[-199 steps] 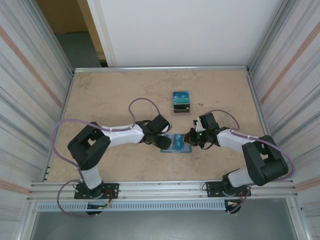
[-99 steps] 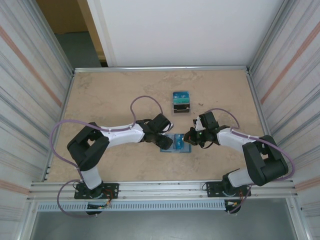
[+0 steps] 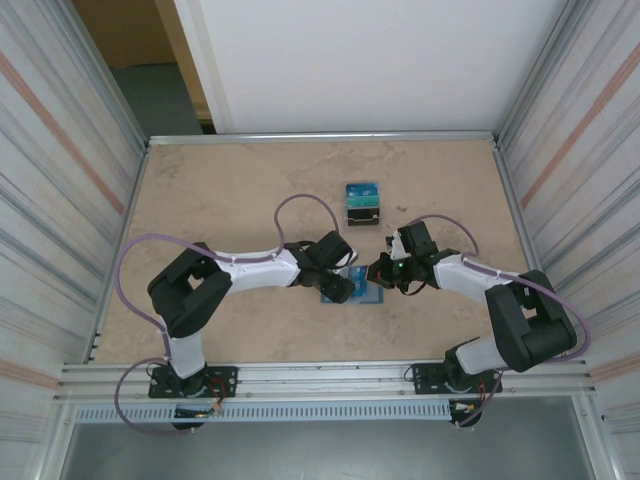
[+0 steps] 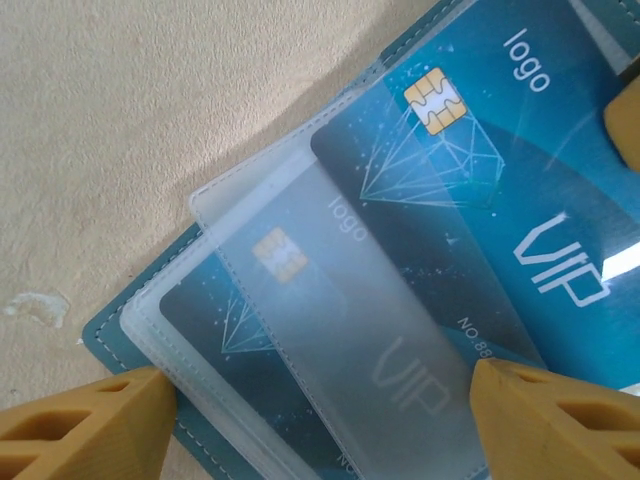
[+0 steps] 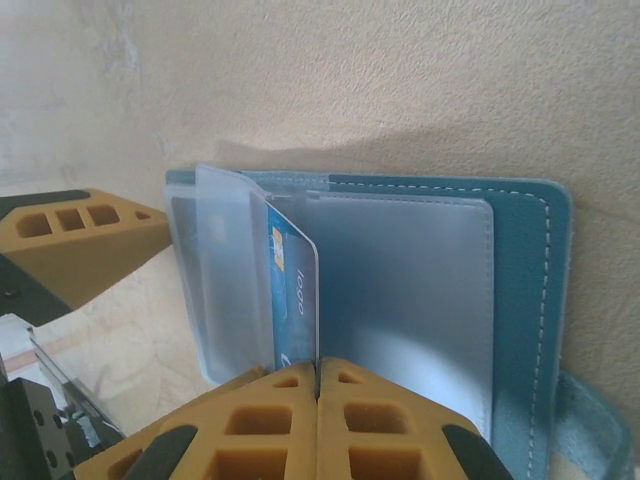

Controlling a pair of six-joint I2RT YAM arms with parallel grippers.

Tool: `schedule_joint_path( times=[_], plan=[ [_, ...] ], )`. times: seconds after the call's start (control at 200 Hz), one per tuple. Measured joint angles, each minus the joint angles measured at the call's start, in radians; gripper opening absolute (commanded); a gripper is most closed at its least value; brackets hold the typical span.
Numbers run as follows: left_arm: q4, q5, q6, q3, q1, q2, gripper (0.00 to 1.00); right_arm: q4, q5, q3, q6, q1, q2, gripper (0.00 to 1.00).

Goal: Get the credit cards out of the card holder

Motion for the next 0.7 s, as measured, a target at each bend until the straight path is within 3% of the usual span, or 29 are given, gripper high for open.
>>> schedule_joint_path(
  times=[0.356,0.702],
  plan=[
    [0.006,0.032,-0.021,-0.001,0.006,0.001,0.7,0.092,-0.009,-0.032,0.021,0.033,-0.002,0.16],
    [0.01,0.042,-0.029,-0.003,0.007,0.001,0.69,0.092,0.01,-0.029,0.023,0.074,0.014,0.07]
  ],
)
